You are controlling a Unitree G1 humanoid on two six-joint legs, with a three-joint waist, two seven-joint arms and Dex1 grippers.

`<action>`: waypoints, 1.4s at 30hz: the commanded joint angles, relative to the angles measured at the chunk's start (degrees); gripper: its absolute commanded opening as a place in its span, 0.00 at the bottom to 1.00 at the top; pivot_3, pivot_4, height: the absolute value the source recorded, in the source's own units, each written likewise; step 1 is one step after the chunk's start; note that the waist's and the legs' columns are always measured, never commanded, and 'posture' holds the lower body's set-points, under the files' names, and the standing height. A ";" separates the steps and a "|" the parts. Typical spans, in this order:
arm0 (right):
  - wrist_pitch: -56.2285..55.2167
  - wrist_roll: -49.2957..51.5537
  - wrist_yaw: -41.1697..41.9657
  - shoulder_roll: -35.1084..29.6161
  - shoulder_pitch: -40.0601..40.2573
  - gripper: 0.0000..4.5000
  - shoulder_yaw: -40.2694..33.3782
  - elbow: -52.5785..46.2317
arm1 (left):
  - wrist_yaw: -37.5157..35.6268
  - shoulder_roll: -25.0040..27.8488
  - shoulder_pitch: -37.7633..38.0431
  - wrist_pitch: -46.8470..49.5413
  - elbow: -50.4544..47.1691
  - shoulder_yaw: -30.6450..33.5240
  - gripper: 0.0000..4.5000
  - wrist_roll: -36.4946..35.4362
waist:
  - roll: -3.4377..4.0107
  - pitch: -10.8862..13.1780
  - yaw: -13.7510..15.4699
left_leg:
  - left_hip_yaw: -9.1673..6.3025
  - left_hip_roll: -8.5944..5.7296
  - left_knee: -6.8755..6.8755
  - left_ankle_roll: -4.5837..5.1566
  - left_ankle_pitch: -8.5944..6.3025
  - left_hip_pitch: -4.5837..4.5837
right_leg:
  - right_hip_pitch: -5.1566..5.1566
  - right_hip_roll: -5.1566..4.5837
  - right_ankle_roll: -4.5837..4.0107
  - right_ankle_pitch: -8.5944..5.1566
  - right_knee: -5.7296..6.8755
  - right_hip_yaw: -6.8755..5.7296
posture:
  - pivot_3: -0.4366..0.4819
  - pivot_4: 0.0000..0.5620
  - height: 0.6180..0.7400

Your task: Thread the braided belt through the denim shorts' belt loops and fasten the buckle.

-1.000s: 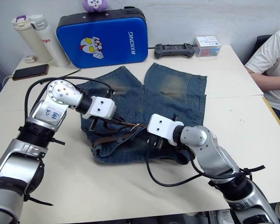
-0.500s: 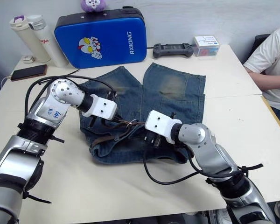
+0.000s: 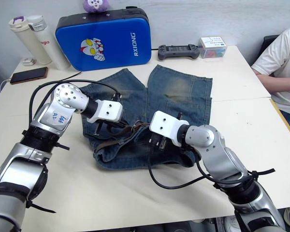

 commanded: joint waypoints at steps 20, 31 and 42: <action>-6.28 -1.73 -1.31 -1.12 3.52 0.00 -0.27 -0.23 | -1.96 1.54 -0.02 2.99 -3.28 3.92 0.00 -3.72 | 0.00 0.00 -0.80 | 0.00 0.00 0.01 0.00 0.00 -0.02 | -0.02 0.00 0.00 0.00 0.02 0.00 | 0.48 0.27 1.00; -16.35 -3.92 -6.33 0.67 7.30 0.00 -0.65 3.64 | -1.87 2.79 0.78 3.59 -5.61 4.51 0.00 -4.47 | 0.00 0.00 -0.77 | 0.00 -0.01 0.03 0.00 0.00 -0.02 | 0.00 -0.01 0.00 0.00 0.03 0.01 | 0.48 0.27 1.00; -46.87 -13.46 -14.92 -0.95 15.12 0.00 -1.58 10.30 | -1.66 2.90 1.13 3.90 -6.40 4.37 0.00 -4.73 | 0.00 0.00 -0.95 | 0.06 0.00 0.05 0.00 0.00 -0.01 | -0.01 0.03 0.00 0.00 0.07 0.05 | 0.48 0.27 1.00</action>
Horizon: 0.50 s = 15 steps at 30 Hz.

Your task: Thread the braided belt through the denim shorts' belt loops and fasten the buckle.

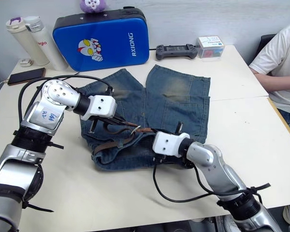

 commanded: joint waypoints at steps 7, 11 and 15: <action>-6.16 -2.69 -2.86 1.93 0.72 0.00 -2.11 2.15 | 0.38 0.49 0.90 1.74 -4.89 1.31 0.00 -1.42 | 0.00 0.00 -0.02 | 0.03 0.02 0.02 0.00 0.00 0.01 | -0.01 0.03 0.00 0.00 0.03 0.04 | 0.48 0.27 1.00; -4.24 -1.79 -2.41 2.97 1.31 0.00 -2.64 2.67 | 1.34 0.24 1.07 1.65 -7.36 2.59 0.00 -2.58 | 0.00 0.00 0.00 | 0.03 0.02 0.02 0.00 0.00 0.01 | 0.00 0.03 0.00 0.00 0.03 0.04 | 0.48 0.27 1.00; -3.77 -1.28 -2.07 3.48 1.74 0.00 -3.10 2.97 | 2.52 0.41 1.33 -1.38 -9.62 3.18 0.00 -2.99 | 0.00 0.00 0.03 | 0.03 0.02 0.03 0.00 0.00 0.01 | 0.01 0.03 0.00 0.00 0.02 0.04 | 0.48 0.27 1.00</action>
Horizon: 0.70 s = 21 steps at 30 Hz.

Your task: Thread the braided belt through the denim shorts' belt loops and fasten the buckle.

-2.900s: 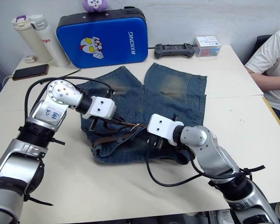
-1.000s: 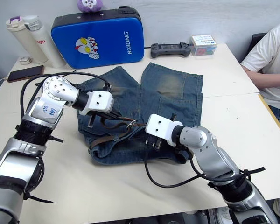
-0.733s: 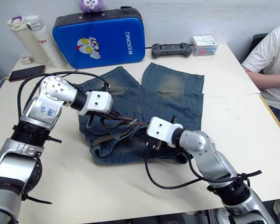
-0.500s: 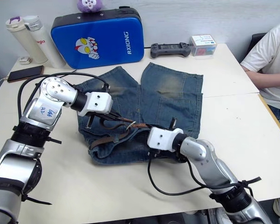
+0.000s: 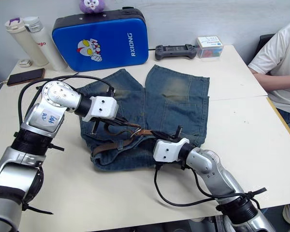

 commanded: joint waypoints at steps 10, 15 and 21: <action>1.31 1.04 0.58 1.50 0.26 0.00 -2.68 -0.22 | 4.31 2.97 4.23 -9.25 -4.71 0.26 0.00 3.68 | 0.00 0.00 0.01 | 0.03 0.00 0.00 0.00 0.00 0.04 | 0.01 0.01 0.00 0.00 0.03 0.03 | 0.48 0.27 1.00; 1.80 0.95 0.84 1.55 0.28 0.00 -2.77 -0.25 | 5.43 3.43 4.37 -11.50 -4.00 -0.05 0.00 5.45 | 0.00 0.00 0.18 | 0.03 -0.02 0.03 0.00 0.00 0.05 | 0.07 0.00 0.02 0.01 0.01 0.02 | 0.48 0.27 1.00; 2.21 0.82 1.16 1.50 0.09 0.00 -2.87 -0.11 | 5.69 3.09 3.77 -11.93 -4.02 -0.33 0.00 6.16 | 0.00 0.00 0.06 | 0.03 -0.01 0.03 0.01 0.00 0.05 | 0.05 0.01 0.02 0.01 0.02 0.03 | 0.48 0.27 1.00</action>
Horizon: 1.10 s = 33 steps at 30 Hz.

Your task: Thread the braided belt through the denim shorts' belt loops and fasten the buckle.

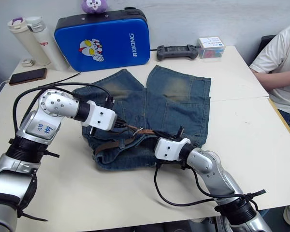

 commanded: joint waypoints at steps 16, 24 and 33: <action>1.59 0.24 0.25 0.62 -0.27 0.00 -1.74 -1.17 | 2.23 -2.75 -1.78 2.24 -6.87 -3.46 0.00 4.77 | 0.00 0.00 0.03 | 0.00 0.00 0.00 0.00 0.00 0.01 | 0.01 0.00 0.00 0.00 0.02 0.00 | 0.48 0.27 1.00; 2.09 0.28 0.36 0.89 -0.54 0.00 -1.67 -1.39 | 3.30 -7.02 -0.15 15.91 -11.26 -2.14 0.00 2.20 | 0.00 0.00 0.02 | 0.00 -0.01 0.02 0.00 0.00 0.01 | 0.03 0.00 0.00 0.00 0.02 0.00 | 0.48 0.27 1.00; 2.31 0.37 0.89 0.75 -0.53 0.00 -1.87 -1.70 | 1.78 -8.80 1.62 29.07 -15.72 -0.53 0.46 -3.37 | 0.00 0.00 0.04 | 0.00 0.00 0.03 0.00 0.00 0.01 | 0.03 0.00 0.00 0.00 0.02 0.00 | 0.48 0.27 1.00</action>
